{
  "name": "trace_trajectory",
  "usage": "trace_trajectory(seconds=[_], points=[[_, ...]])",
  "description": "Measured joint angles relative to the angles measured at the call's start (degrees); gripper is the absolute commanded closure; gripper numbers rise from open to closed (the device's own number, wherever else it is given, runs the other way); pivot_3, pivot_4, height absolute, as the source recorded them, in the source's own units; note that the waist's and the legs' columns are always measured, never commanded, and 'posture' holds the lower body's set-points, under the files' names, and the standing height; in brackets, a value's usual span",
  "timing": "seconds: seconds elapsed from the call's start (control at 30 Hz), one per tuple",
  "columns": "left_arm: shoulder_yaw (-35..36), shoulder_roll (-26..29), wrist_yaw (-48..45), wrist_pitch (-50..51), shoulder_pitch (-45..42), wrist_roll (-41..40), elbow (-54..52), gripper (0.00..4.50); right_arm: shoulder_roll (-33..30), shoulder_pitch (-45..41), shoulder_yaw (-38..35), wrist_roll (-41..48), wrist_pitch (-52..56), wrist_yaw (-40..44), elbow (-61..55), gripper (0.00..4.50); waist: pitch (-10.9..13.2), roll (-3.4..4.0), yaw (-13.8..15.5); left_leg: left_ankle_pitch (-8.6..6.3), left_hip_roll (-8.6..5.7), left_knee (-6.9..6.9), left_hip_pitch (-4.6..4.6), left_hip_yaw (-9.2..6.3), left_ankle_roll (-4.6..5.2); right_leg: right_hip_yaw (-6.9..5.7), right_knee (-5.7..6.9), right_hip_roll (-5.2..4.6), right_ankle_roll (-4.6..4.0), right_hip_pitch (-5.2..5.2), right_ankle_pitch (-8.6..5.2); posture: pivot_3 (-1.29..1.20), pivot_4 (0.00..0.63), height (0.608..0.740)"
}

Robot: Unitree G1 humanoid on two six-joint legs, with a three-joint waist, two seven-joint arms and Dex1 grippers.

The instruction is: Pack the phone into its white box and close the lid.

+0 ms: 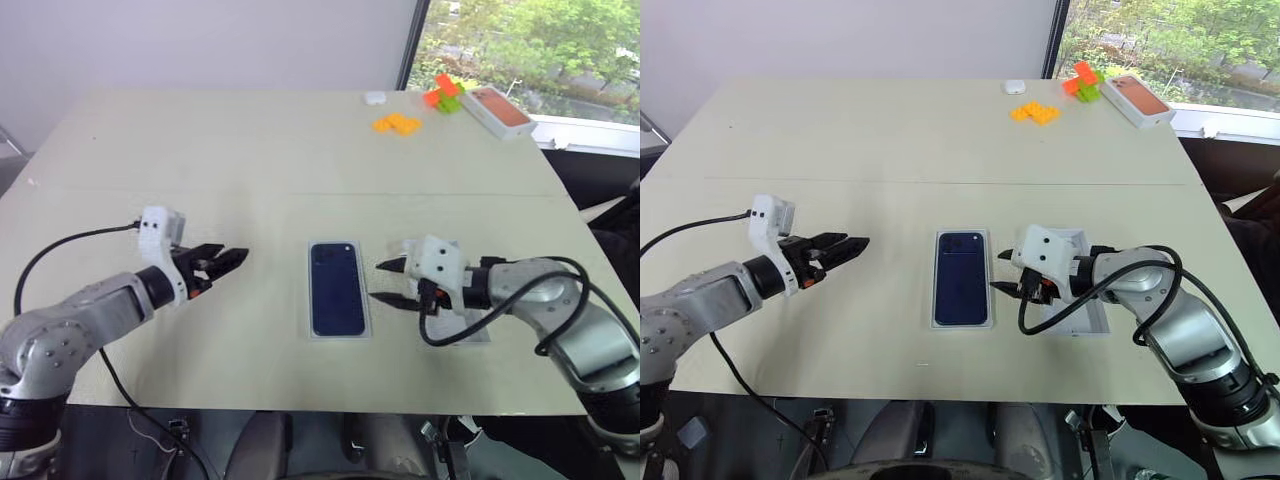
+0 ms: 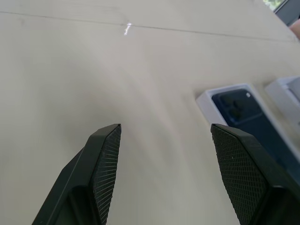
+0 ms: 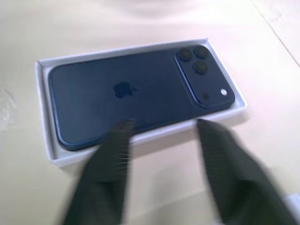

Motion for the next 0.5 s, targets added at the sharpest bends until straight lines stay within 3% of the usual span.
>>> trace_trajectory(seconds=[0.03,0.5], points=[[0.07,-0.26,-0.55,-0.04,0.00,0.79,0.30,1.25,-0.05,0.02,-0.25,0.28,0.00,0.06,0.14,4.44,0.00,0.00,0.01,0.00,0.00,0.00,0.00,0.00,0.01,0.00,0.00,0.00,0.00,0.00,0.00,0.00,0.150,0.740],[-2.62,-2.68,-9.55,-1.19,4.30,15.78,-2.02,1.25,-5.57,5.68,-8.01,0.02,-2.11,0.59,0.75,4.44,0.00,0.00,0.00,-0.04,0.03,0.01,0.02,0.01,0.09,0.00,0.01,-0.04,0.02,0.03,0.01,0.00,0.150,0.740]])
